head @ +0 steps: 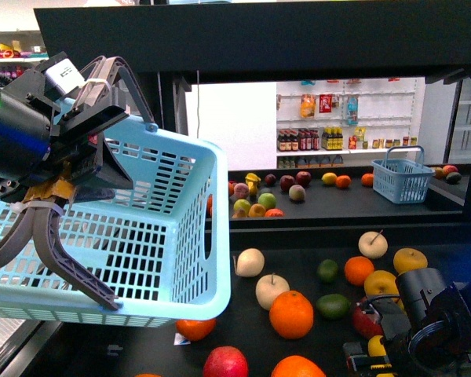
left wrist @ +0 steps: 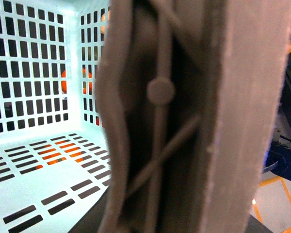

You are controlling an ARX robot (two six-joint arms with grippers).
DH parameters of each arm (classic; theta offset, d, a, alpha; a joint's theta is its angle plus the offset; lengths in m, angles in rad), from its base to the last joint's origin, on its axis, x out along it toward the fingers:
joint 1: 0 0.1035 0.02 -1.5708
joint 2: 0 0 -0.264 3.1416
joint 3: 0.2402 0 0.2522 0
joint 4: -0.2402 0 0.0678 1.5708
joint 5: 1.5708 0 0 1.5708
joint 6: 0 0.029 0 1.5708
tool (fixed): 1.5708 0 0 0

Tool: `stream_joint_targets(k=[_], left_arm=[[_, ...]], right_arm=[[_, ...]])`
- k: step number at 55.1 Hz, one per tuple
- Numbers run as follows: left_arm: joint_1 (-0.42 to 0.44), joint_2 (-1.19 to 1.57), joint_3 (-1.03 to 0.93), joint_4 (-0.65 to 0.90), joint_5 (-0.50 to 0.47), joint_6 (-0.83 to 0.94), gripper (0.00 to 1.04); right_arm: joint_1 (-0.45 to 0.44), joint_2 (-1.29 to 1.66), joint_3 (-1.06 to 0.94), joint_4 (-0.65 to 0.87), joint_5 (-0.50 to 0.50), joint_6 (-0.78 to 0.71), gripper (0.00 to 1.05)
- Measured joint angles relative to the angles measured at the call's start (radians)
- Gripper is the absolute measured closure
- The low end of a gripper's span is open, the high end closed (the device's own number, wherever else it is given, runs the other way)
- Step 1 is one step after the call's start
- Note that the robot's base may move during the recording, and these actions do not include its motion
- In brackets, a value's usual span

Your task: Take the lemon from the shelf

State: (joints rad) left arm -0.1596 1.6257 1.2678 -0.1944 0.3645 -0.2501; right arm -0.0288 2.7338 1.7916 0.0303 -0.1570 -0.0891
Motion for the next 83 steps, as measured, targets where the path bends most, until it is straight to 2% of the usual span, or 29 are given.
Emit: stream_joint_targets(k=[38,40,50,56,64,71,77,83], left_arm=[[0.000,0.000,0.000,0.000,0.001,0.000,0.76],[0.000,0.000,0.000,0.000,0.001,0.000,0.76],[0.000,0.000,0.000,0.000,0.001,0.000,0.76],[0.000,0.000,0.000,0.000,0.000,0.000,0.76],[0.000,0.000,0.000,0.000,0.000,0.000,0.76],[0.000,0.000,0.000,0.000,0.001,0.000,0.76],[0.000,0.000,0.000,0.000,0.000,0.000,0.76],[0.000,0.000,0.000,0.000,0.000,0.000,0.76]], right_arm=[[0.018,0.107,0.103,-0.002,0.043,-0.062,0.08],[0.019,0.109,0.103,0.002,0.047,-0.062,0.10],[0.020,0.113,0.105,0.015,0.072,-0.068,0.33],[0.016,0.102,0.084,0.040,0.084,-0.071,0.34],[0.000,-0.012,-0.041,0.109,0.109,-0.084,0.35],[-0.025,-0.237,-0.153,0.166,0.070,-0.052,0.35],[-0.030,-0.456,-0.132,0.132,0.005,0.020,0.36],[0.016,-0.584,-0.031,0.053,-0.051,0.065,0.37]])
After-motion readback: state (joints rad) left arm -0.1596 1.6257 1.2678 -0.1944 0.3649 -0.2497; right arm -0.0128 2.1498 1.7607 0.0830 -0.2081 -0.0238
